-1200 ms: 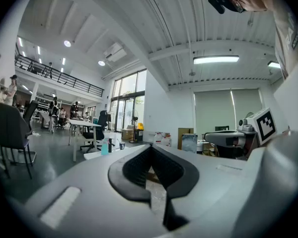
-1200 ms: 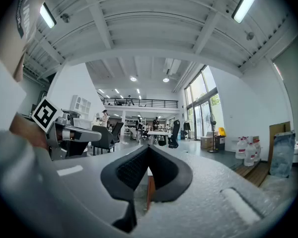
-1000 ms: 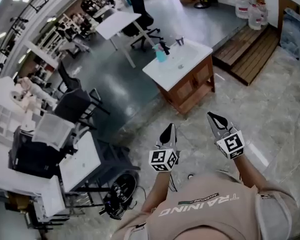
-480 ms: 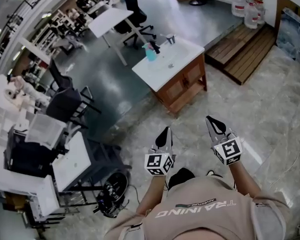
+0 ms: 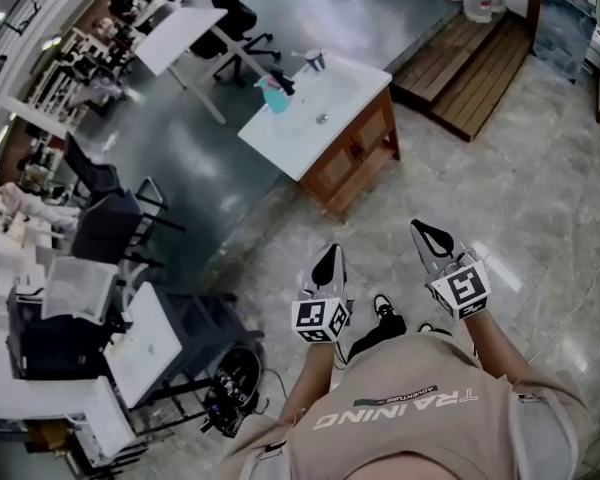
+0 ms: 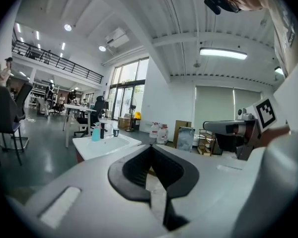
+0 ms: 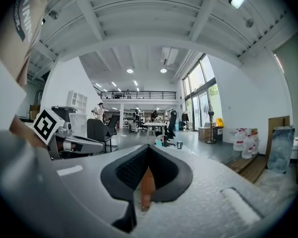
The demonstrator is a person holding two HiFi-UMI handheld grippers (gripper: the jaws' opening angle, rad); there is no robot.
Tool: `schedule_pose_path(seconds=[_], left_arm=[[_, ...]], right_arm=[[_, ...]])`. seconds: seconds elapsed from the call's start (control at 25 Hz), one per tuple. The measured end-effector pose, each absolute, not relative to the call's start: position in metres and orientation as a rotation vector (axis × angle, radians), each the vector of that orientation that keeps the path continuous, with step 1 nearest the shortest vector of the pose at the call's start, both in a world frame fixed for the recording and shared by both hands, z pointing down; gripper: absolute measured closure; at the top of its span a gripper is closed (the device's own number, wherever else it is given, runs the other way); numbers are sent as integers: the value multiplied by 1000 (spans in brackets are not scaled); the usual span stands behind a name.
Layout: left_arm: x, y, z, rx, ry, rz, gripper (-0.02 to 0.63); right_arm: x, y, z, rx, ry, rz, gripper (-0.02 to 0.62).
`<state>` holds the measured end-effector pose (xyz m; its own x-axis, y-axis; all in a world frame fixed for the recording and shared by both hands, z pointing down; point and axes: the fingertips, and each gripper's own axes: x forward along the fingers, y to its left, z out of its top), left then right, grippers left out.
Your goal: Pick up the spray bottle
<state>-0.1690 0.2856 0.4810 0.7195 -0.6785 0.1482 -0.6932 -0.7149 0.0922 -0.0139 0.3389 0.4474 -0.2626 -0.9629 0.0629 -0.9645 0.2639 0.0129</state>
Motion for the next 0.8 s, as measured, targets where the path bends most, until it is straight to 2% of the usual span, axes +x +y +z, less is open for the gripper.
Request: schedule_pose_path(seconds=[0.36,0.8], left_arm=[[-159,213,465,2875,-1009,112,589],[-164,156,496,2805,-1017,201,589]], right_arm=[[12,270,418,2007,-2305,-77,594],[11,226,451,1957,-2296,78,594]])
